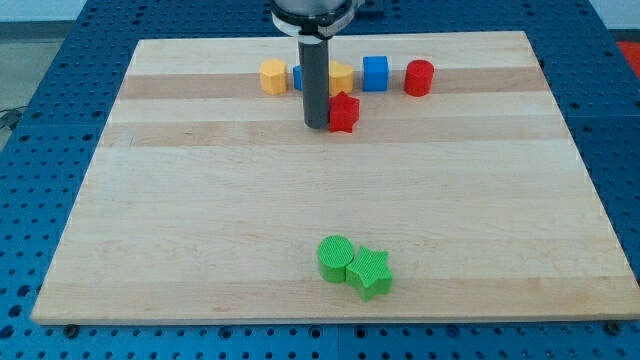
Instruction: Push the green star to the bottom side of the red star
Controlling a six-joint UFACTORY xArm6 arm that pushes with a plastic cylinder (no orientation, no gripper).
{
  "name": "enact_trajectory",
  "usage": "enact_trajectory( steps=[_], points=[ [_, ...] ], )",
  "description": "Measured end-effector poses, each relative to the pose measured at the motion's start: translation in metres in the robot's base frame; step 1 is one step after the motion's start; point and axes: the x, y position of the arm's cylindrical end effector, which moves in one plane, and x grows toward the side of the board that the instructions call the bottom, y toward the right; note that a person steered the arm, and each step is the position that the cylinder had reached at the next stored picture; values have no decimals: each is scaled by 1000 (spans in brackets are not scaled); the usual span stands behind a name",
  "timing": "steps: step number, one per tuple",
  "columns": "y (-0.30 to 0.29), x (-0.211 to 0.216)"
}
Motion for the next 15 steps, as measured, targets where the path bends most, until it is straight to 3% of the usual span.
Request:
enact_trajectory(
  steps=[2,3,4,6,7,9,10,12,14,15],
  points=[
    [-16,74],
    [10,77],
    [-2,98],
    [-49,220],
    [-29,246],
    [45,243],
    [54,230],
    [54,136],
    [52,148],
    [45,184]
  ],
)
